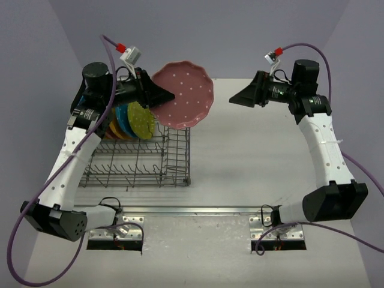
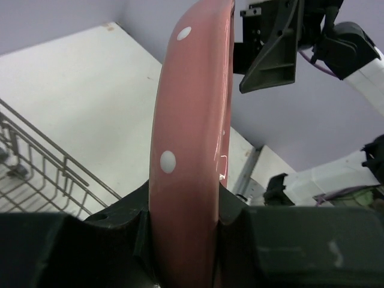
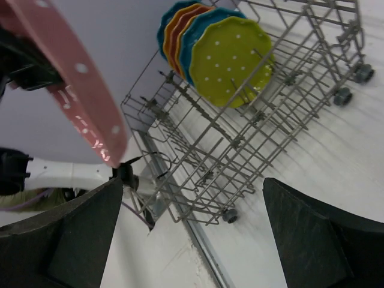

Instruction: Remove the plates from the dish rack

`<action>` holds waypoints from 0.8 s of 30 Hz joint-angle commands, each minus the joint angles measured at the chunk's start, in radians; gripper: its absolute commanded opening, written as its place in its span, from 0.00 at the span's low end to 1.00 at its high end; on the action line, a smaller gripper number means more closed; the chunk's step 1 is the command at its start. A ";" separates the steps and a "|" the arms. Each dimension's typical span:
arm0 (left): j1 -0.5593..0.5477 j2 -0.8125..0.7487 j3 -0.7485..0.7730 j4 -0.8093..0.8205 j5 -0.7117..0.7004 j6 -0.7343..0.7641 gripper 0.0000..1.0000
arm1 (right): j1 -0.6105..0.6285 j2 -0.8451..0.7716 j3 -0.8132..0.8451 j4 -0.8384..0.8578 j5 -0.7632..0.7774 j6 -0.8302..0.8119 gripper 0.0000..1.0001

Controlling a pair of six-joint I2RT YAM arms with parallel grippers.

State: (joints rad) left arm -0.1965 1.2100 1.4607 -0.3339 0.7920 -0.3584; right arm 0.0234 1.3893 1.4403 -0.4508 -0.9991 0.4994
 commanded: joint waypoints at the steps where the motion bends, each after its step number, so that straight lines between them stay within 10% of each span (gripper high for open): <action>1: 0.005 0.052 0.004 0.234 0.168 -0.124 0.00 | 0.102 0.020 0.104 0.056 -0.088 -0.017 0.99; 20: -0.027 0.100 -0.065 0.268 0.252 -0.129 0.00 | 0.209 0.164 0.178 0.083 0.136 -0.048 0.94; 24: -0.032 0.109 -0.083 0.299 0.254 -0.152 0.00 | 0.224 0.160 0.117 0.205 -0.009 0.064 0.74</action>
State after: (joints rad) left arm -0.2157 1.3495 1.3622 -0.2077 0.9909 -0.4635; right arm 0.2266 1.5713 1.5693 -0.3992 -0.8906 0.4712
